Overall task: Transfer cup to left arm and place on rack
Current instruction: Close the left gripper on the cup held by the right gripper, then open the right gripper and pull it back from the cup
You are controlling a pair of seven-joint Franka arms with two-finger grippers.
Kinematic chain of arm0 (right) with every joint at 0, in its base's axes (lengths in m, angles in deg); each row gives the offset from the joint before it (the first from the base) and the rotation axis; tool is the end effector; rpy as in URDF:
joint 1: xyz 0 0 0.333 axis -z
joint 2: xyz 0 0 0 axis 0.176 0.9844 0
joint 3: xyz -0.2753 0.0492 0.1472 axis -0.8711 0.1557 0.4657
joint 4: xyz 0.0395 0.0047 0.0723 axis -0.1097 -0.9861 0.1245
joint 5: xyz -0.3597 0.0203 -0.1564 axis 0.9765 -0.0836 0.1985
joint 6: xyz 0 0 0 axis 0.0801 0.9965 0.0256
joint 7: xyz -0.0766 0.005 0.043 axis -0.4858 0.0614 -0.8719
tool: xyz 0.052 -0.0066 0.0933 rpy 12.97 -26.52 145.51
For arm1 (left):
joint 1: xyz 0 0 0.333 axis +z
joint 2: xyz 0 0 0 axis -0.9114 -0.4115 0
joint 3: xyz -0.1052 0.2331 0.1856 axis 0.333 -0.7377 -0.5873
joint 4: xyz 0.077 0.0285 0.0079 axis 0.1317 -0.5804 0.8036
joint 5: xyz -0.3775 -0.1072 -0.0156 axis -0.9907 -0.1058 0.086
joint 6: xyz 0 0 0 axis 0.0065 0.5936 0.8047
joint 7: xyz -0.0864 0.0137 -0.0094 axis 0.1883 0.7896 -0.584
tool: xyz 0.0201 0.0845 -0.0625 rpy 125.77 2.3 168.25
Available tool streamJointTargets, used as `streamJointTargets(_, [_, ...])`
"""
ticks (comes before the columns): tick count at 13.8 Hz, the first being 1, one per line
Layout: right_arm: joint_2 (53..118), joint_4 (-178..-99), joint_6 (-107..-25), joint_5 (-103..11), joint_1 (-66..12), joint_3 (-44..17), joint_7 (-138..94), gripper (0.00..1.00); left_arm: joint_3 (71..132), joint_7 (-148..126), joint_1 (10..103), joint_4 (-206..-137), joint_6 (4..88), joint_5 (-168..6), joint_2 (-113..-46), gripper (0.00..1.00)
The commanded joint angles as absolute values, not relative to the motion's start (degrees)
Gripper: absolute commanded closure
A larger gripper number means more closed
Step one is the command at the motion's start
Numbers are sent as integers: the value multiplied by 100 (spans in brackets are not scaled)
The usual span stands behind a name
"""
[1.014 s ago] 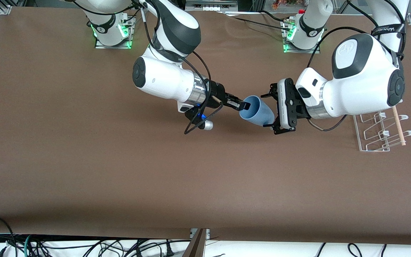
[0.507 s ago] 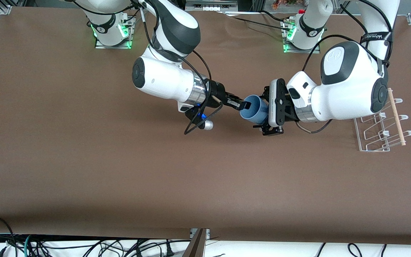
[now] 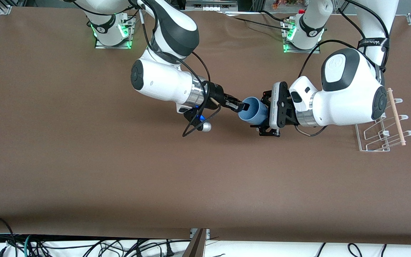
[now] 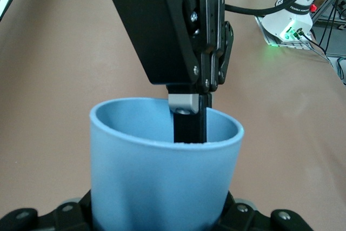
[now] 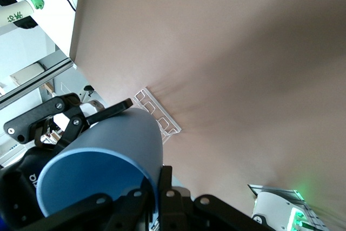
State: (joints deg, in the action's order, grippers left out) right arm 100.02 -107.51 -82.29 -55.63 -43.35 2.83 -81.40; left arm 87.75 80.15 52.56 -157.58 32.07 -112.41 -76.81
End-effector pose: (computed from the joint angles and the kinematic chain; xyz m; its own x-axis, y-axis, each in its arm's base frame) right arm 0.5783 0.5194 0.4637 0.7730 -0.3577 -0.5240 -0.6333 -0.4838 -0.6040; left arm 0.6286 -0.2488 0.4599 0.0538 -0.7819 0.6211 -0.9779 0.0845 0.1910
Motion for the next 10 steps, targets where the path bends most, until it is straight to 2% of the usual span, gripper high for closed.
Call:
streamJointTargets(1, [9995,-10607,-8240,-5635,-4318,351,-8057,4,8784,8107,5269,-15677,3151,-11315,-7750,100])
streamJointTargets(2, [9969,-10598,-8231,-5635,-4318,325,-8048,0,8775,8098,5269,-15677,3125,-11314,-7733,100])
streamJointTargets(4, [9916,-10598,-8100,-5643,-4144,342,-8039,0,8740,8089,5287,-15669,2993,-11306,-7732,100])
streamJointTargets(10, [9643,-10607,-6705,-5565,-3345,281,-7471,0,8713,7879,5445,-15625,2484,-10324,-7592,100])
